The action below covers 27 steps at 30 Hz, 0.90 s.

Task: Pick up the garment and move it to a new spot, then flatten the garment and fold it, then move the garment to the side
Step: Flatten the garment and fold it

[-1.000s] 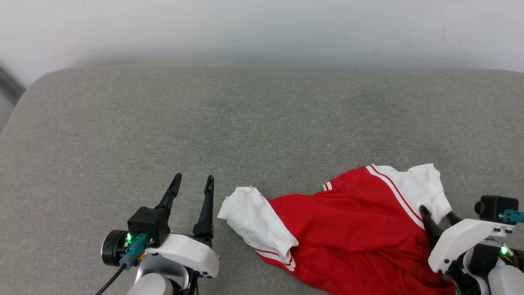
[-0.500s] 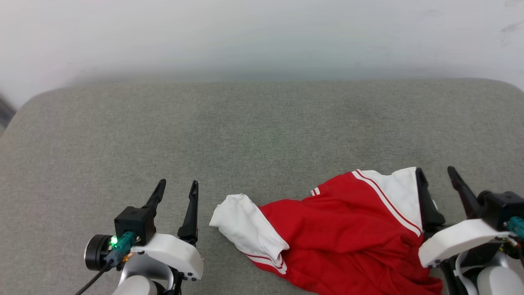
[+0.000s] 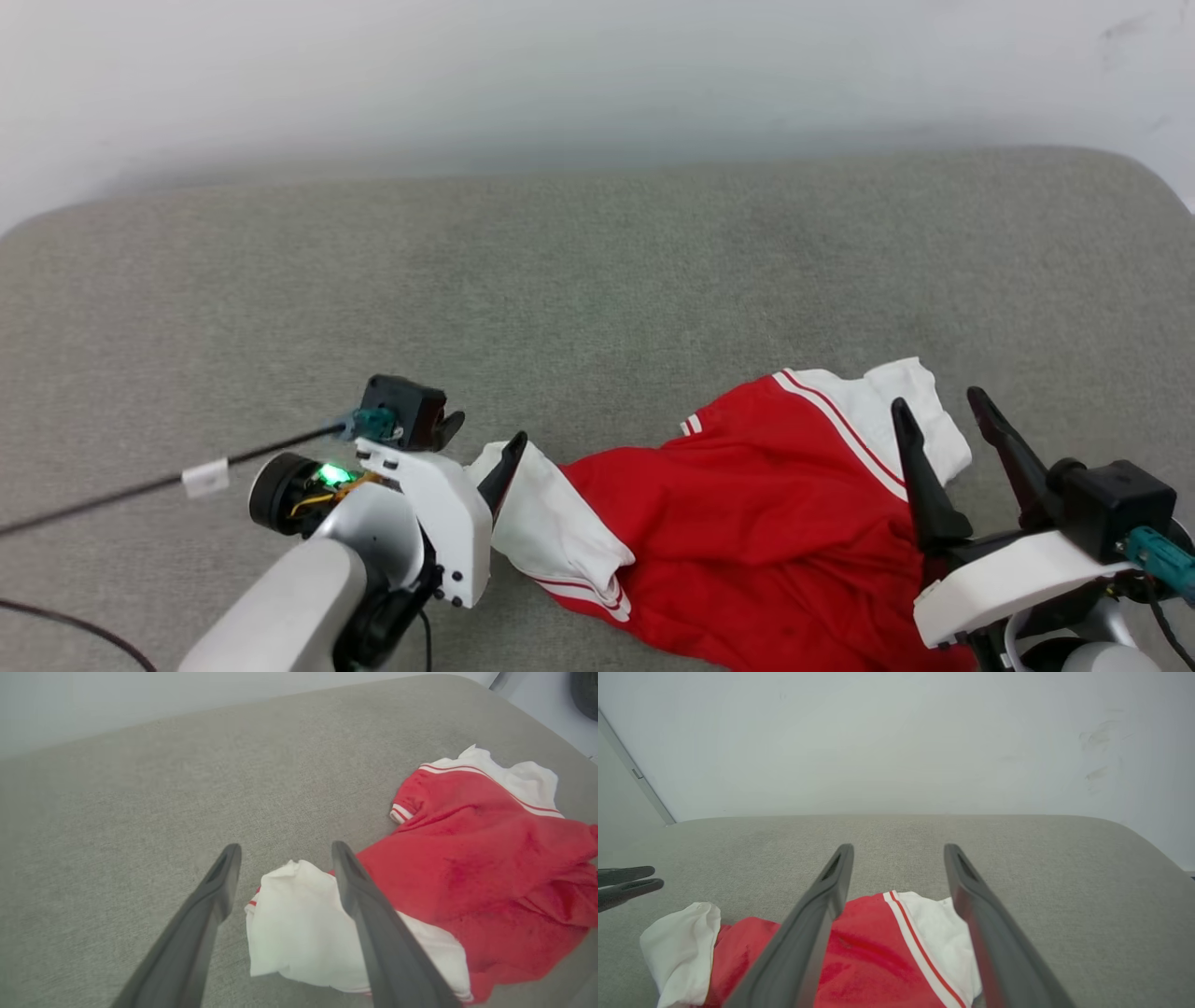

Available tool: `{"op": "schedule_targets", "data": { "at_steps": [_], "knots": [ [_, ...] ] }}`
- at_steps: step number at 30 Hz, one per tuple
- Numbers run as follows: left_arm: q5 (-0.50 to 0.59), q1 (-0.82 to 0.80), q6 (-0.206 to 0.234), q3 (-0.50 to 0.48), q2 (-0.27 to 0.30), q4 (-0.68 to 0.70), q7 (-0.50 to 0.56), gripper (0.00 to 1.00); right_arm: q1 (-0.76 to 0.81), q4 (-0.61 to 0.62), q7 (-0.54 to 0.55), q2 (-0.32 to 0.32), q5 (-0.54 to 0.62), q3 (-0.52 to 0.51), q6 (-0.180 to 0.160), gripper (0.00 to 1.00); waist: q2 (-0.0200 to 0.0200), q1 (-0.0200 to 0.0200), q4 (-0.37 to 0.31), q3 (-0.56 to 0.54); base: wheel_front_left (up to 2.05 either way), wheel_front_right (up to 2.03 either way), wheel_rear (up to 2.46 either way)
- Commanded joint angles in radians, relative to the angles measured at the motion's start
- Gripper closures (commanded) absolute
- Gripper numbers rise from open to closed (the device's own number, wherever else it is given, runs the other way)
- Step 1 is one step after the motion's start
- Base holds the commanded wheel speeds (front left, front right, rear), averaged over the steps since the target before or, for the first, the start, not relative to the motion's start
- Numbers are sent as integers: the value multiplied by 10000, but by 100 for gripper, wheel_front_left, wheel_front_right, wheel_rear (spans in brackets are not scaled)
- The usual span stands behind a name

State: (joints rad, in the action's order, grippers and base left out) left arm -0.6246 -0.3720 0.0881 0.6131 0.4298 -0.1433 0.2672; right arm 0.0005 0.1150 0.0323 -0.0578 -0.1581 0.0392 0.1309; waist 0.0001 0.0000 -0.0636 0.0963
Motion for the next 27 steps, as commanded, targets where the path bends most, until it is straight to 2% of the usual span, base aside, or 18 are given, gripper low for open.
{"op": "schedule_targets", "data": {
  "at_steps": [1, 8, 11, 12, 13, 14, 20, 27],
  "knots": [
    [-57, -178, -66, 27, 50, -82, 116, 0, 29, 51, -3, 60, -34, 26, -3, 0, -1, 0, -129, 170, 0, 0, 0],
    [-651, -823, -802, 392, 228, -1201, 1825, 0, -240, -18, -81, 83, -143, 221, -3, 0, -1, 0, -413, 729, 0, 0, 0],
    [-748, -1007, -982, 473, 309, -1412, 2221, 0, -352, -187, -165, 87, -205, 241, -3, 0, -1, 0, -481, 842, 0, 0, 0],
    [-779, -1053, -1046, 487, 317, -1437, 2268, 36, -396, -242, -192, 87, -231, 240, -3, 0, -1, 0, -491, 864, 0, 0, 0],
    [-775, -1096, -1067, 477, 333, -1444, 2230, 81, -426, -301, -233, 89, -257, 240, -3, 0, -1, 0, -500, 879, 0, 0, 0],
    [-813, -1108, -1136, 493, 331, -1473, 2255, 100, -455, -341, -263, 90, -280, 229, -3, 0, -1, 0, -505, 889, 0, 0, 0],
    [-485, -1337, -1152, 369, 451, -1226, 1525, 100, -588, -557, -349, 91, -342, 76, -3, 0, -1, 0, -400, 819, 0, 0, 0],
    [-226, -715, -778, -16, 902, 165, 406, 100, -408, -492, -264, 91, -362, -241, -3, 0, -1, 0, -6, 696, 0, 0, 0]
  ]
}}
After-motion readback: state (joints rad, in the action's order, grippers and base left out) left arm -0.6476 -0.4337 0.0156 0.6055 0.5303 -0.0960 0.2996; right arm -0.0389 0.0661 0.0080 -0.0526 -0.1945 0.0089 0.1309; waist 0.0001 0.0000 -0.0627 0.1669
